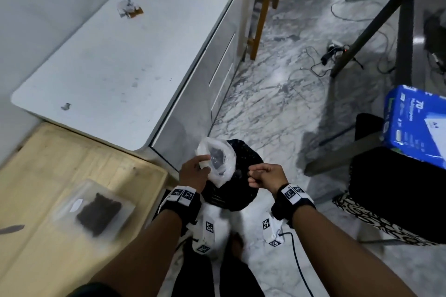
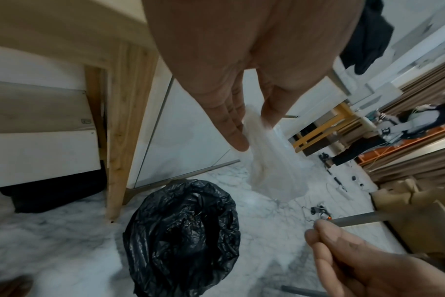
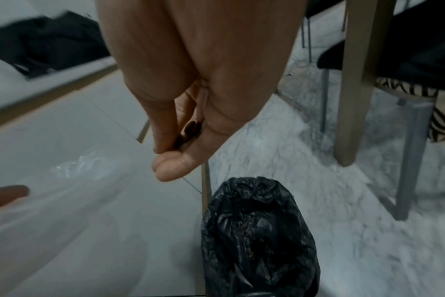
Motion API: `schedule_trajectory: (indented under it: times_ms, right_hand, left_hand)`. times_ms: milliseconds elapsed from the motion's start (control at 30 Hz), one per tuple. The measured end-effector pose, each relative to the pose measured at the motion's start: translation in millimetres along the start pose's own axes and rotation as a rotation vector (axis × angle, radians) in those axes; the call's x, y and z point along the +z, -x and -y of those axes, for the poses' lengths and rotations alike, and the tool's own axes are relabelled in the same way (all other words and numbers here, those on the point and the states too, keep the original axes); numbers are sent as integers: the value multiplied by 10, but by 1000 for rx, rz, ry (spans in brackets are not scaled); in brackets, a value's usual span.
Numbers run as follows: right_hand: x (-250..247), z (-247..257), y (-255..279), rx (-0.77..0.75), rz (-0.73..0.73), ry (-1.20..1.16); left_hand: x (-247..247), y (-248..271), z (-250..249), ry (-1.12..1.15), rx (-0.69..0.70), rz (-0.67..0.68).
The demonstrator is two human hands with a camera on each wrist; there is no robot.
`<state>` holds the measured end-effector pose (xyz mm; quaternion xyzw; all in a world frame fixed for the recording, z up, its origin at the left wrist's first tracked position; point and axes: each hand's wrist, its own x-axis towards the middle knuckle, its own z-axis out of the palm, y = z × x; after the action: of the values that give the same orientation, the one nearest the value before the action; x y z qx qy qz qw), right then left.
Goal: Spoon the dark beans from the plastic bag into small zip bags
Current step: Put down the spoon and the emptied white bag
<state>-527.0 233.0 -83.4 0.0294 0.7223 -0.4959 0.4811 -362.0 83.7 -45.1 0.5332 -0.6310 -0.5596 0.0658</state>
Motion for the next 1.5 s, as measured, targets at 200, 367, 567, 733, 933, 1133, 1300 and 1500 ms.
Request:
schedule_trajectory:
  times_ms: [200, 367, 567, 733, 933, 1133, 1300, 1500]
  right_hand:
    - [185, -345, -692, 130, -64, -38]
    - [207, -620, -1034, 196, -87, -78]
    - [196, -723, -1126, 170, -108, -54]
    - [173, -658, -1164, 144, -127, -57]
    - [117, -549, -1177, 149, -119, -40]
    - [53, -498, -1144, 155, -113, -21]
    - [-43, -443, -997, 177, -136, -18]
    - [-107, -362, -899, 176, -143, 0]
  left_hand:
    - [197, -497, 312, 7, -62, 11]
    - [438, -767, 533, -25, -102, 36]
    - [533, -862, 599, -52, -110, 62]
    - [556, -863, 561, -77, -79, 54]
    - [604, -890, 515, -86, -73, 48]
    - [640, -875, 459, -2, -97, 59]
    - [727, -889, 420, -19, -115, 82]
    - [862, -966, 447, 33, -131, 167]
